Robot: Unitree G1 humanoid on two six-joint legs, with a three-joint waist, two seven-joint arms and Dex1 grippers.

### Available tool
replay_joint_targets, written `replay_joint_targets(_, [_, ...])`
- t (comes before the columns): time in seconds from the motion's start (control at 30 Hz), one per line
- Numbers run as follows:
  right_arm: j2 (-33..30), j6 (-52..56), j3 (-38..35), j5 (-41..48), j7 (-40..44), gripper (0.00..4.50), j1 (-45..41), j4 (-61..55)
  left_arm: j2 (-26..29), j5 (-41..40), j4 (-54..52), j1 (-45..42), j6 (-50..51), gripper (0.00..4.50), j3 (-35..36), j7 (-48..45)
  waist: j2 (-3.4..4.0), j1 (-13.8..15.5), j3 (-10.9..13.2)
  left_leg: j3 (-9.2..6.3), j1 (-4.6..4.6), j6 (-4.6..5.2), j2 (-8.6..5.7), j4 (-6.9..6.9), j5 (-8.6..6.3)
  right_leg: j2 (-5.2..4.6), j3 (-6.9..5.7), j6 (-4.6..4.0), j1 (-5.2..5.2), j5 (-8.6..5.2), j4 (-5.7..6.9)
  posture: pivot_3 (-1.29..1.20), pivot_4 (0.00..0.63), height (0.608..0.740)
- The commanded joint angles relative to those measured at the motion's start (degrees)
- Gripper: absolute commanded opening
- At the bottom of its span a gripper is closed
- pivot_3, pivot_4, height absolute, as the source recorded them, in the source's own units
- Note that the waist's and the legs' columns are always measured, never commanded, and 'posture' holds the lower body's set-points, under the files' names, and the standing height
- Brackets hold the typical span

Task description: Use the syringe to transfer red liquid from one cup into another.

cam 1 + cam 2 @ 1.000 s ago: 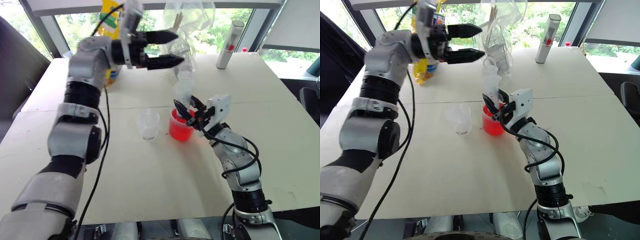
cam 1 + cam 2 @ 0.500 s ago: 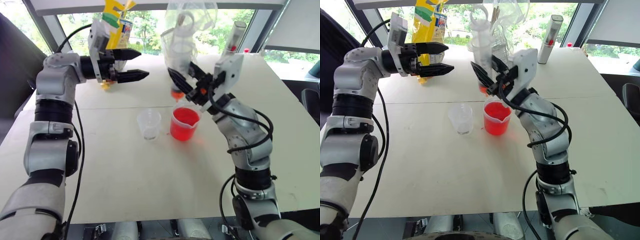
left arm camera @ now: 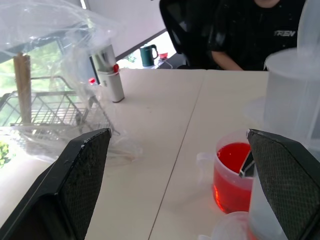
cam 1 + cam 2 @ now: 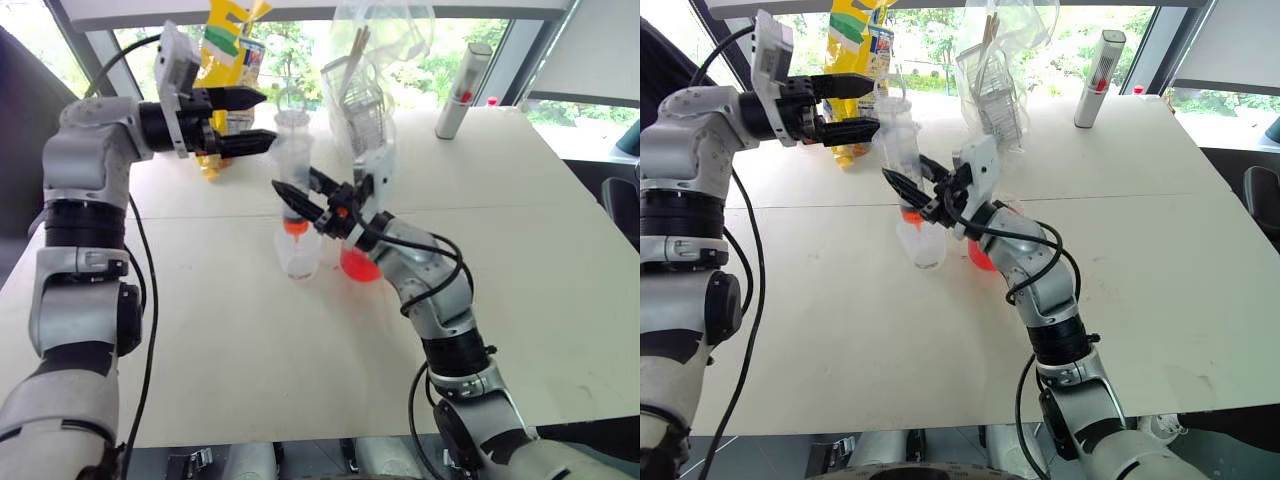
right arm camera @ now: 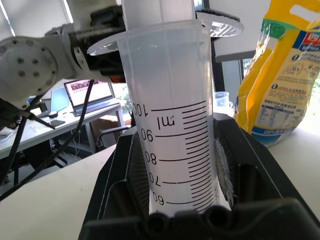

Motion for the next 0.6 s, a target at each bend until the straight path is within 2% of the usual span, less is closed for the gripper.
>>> replay_joint_targets(0.03, [0.5,-3.5,0.1,-1.2,0.8,1.4,-0.2,0.7,1.7,-4.0,-3.8,-1.7,3.8,4.47,2.4,-1.5,0.01,0.0,0.0,0.0,0.0,0.0,0.0,0.0,0.0,0.0,-0.01,0.0,0.0,0.0,0.0,0.0,0.15,0.739])
replay_joint_targets(0.3, [0.3,-5.4,0.1,-2.2,1.0,1.4,0.4,2.4,2.9,-8.3,-4.3,-3.4,8.5,4.47,3.7,-3.7,0.0,-0.1,0.0,-0.05,0.0,0.0,0.02,0.0,0.0,0.02,-0.02,0.0,-0.02,0.0,0.03,0.0,0.15,0.739])
replay_joint_targets(0.6, [0.5,-6.4,0.2,-3.1,1.4,1.4,0.7,4.0,5.9,-5.9,-2.8,-3.5,4.7,4.47,1.8,-7.4,-0.02,0.0,0.0,-0.03,0.03,-0.01,0.02,-0.01,0.0,0.03,-0.01,0.0,-0.02,0.0,0.04,0.0,0.15,0.739])
